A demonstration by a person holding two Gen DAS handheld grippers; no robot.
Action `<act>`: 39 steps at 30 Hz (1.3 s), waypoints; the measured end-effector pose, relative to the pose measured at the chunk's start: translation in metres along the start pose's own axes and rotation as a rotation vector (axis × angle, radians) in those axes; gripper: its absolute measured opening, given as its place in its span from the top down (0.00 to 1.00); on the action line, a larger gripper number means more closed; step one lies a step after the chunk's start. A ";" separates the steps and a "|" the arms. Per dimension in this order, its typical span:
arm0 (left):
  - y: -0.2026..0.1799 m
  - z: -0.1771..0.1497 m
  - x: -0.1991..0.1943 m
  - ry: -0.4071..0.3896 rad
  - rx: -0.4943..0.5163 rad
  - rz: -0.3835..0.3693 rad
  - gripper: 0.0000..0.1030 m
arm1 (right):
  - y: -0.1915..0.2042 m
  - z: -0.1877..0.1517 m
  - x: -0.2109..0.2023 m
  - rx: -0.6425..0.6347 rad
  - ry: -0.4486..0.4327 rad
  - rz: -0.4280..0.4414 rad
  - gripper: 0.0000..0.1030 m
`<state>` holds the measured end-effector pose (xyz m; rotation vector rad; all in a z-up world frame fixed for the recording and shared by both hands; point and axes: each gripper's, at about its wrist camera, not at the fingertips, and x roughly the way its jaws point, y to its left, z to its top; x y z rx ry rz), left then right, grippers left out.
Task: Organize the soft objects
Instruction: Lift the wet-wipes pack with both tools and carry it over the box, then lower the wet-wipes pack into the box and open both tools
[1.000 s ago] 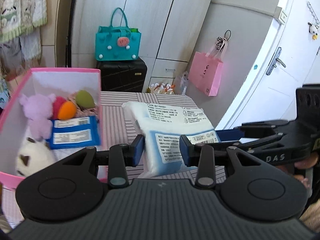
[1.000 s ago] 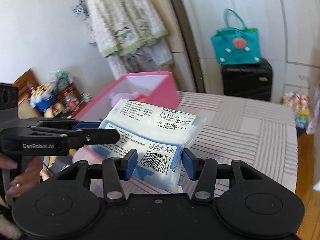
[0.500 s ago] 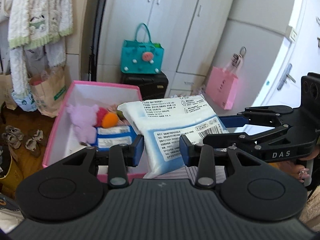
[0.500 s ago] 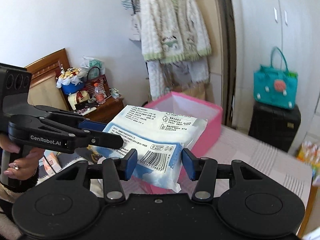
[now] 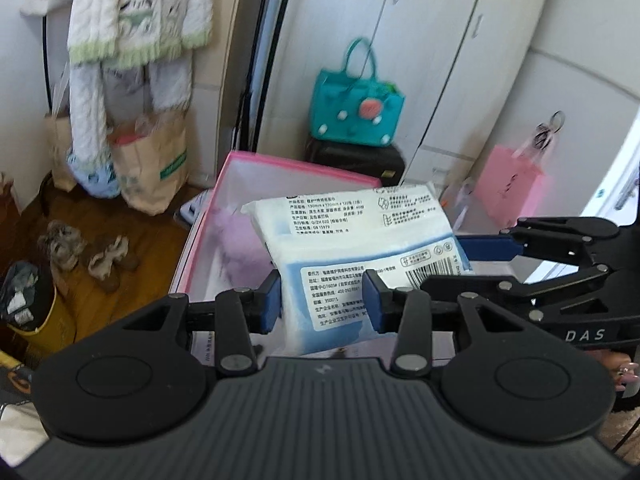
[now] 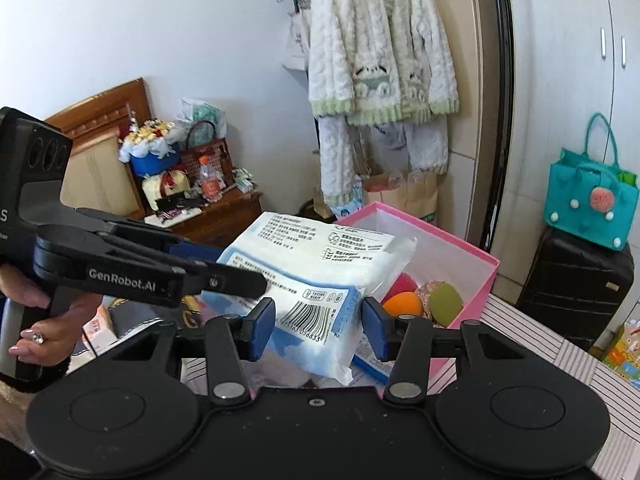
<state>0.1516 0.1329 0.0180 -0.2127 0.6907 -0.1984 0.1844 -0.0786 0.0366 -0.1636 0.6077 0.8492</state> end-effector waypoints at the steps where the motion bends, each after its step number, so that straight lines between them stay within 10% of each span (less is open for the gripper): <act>1: 0.004 0.001 0.007 0.015 0.001 0.006 0.61 | -0.003 0.001 0.009 0.005 0.010 -0.003 0.52; 15: 0.030 0.013 0.085 0.260 0.034 -0.025 0.61 | -0.050 -0.015 0.084 0.185 0.190 0.005 0.69; 39: 0.017 0.024 0.116 0.299 0.133 -0.019 0.61 | -0.056 -0.007 0.102 0.146 0.274 -0.085 0.66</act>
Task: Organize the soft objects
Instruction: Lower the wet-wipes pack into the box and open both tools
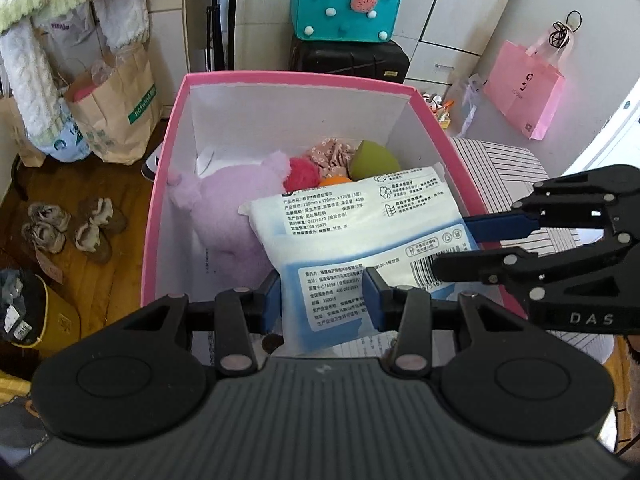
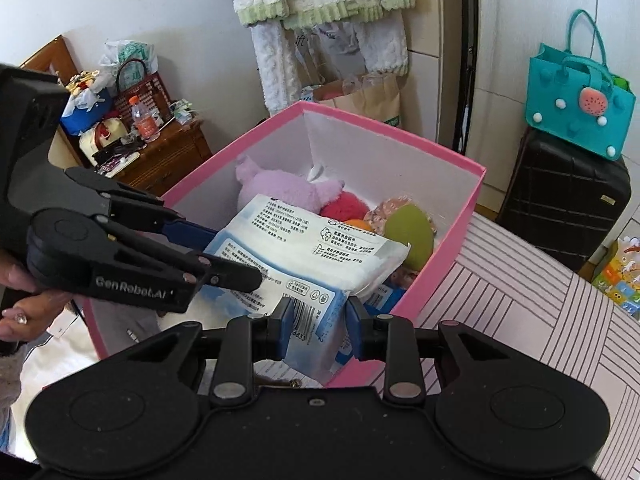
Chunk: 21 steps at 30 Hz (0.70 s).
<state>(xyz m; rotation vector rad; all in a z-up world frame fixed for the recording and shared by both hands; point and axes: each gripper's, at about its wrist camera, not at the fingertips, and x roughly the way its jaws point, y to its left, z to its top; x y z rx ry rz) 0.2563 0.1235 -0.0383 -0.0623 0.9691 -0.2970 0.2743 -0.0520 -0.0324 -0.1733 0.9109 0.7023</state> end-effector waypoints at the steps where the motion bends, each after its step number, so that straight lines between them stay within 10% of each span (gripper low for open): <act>1: -0.001 0.001 0.001 -0.001 0.005 0.008 0.61 | 0.000 0.001 0.000 0.001 -0.006 -0.007 0.66; 7: -0.012 0.000 0.016 0.026 0.099 0.068 0.63 | 0.008 0.001 -0.008 -0.080 -0.079 -0.106 0.67; 21: -0.023 -0.012 0.014 -0.015 0.098 0.202 0.68 | 0.010 -0.022 -0.039 -0.019 -0.172 -0.036 0.64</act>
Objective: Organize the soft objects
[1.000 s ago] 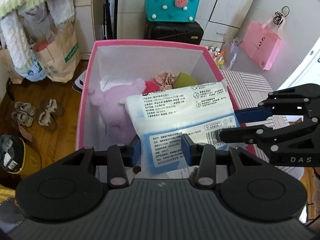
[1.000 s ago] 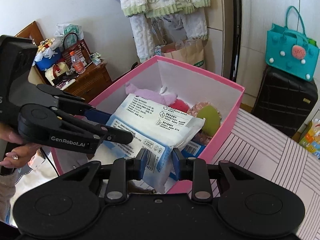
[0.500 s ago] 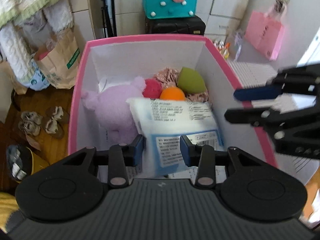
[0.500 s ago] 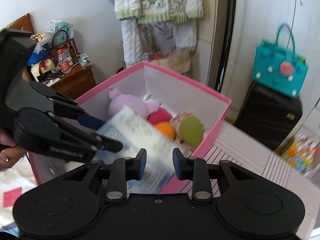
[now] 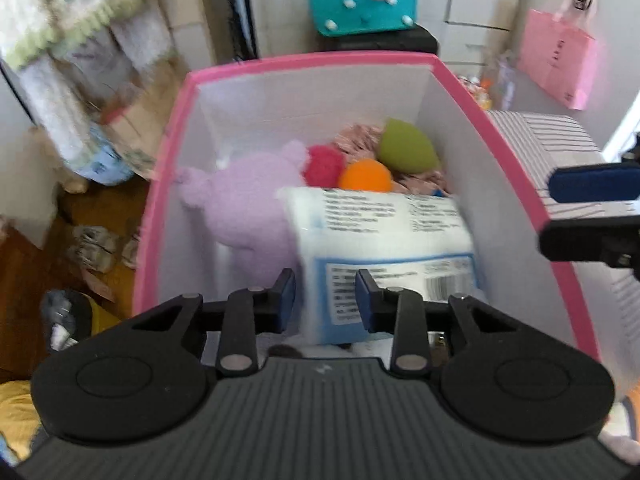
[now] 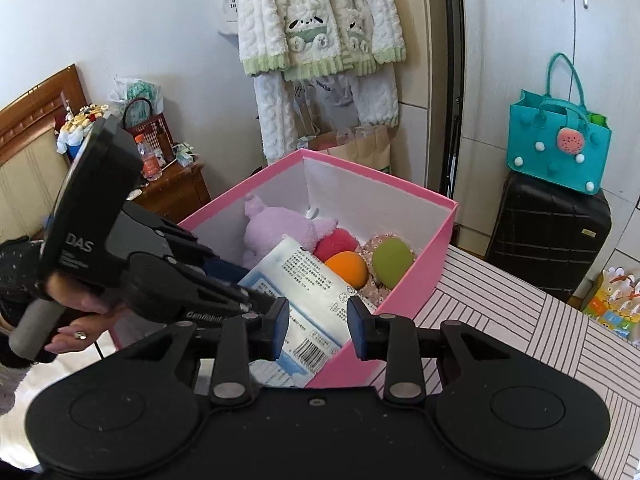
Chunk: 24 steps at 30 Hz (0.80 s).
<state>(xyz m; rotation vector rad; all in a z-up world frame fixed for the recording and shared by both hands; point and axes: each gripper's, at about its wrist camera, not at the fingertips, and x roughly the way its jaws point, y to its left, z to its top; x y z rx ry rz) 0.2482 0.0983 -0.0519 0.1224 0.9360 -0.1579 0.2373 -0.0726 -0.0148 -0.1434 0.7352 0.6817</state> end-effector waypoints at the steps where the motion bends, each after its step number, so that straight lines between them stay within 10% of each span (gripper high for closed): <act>1: -0.001 -0.003 -0.004 -0.020 -0.001 0.031 0.68 | 0.001 0.000 -0.001 0.002 -0.002 0.000 0.63; 24: -0.039 -0.049 -0.139 -0.168 0.011 -0.015 0.51 | 0.040 -0.035 -0.080 -0.036 -0.094 -0.034 0.47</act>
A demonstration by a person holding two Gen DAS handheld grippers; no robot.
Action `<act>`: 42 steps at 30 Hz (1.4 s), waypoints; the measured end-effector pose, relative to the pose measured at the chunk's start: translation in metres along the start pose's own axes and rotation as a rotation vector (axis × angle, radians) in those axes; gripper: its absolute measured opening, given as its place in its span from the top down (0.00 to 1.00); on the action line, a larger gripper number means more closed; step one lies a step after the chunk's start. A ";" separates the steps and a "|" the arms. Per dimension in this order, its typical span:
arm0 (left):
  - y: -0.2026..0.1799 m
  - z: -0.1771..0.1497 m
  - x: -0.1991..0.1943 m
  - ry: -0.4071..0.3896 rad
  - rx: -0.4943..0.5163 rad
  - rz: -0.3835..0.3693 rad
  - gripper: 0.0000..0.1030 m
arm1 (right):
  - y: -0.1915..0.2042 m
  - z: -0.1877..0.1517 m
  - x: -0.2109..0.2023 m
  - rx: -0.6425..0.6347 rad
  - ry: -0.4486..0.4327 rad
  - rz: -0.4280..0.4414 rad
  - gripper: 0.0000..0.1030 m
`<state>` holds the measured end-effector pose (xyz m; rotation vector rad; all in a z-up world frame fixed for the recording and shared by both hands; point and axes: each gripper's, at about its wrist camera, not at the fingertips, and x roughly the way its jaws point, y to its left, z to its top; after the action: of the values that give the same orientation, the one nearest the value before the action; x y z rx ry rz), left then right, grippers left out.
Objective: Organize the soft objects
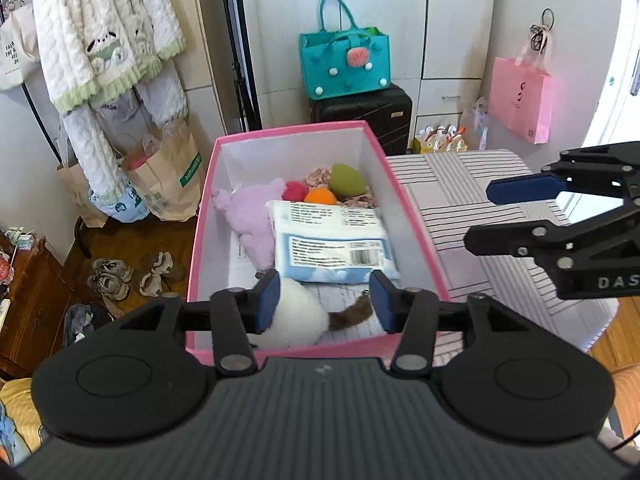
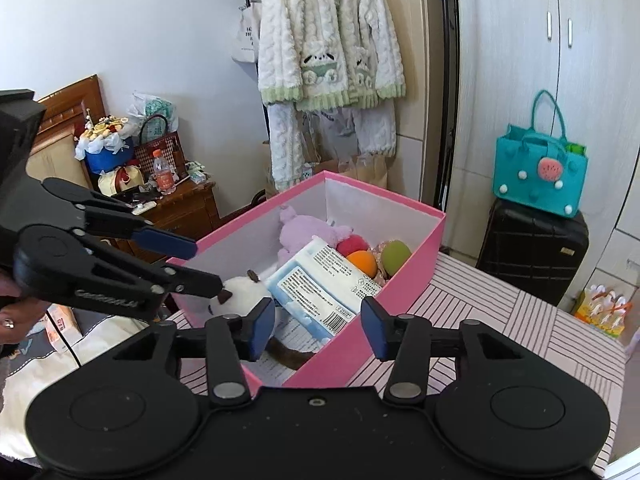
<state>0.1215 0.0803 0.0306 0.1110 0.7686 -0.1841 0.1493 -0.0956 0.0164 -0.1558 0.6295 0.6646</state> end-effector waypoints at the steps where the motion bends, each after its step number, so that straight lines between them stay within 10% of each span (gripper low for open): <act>1: -0.003 -0.001 -0.005 -0.005 0.003 -0.003 0.50 | 0.001 -0.001 -0.005 -0.002 -0.007 -0.002 0.46; 23: -0.041 -0.034 -0.053 -0.040 -0.012 -0.077 0.07 | 0.010 -0.033 -0.085 -0.007 -0.036 -0.046 0.26; 30: -0.057 -0.030 -0.069 -0.035 0.036 -0.009 0.00 | 0.012 -0.044 -0.098 -0.039 -0.015 -0.100 0.00; 42: -0.069 -0.042 -0.067 -0.014 -0.041 -0.020 0.00 | -0.003 -0.066 -0.123 0.122 -0.026 -0.304 0.00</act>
<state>0.0318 0.0276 0.0456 0.0632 0.7595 -0.1879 0.0438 -0.1846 0.0358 -0.1260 0.6046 0.3333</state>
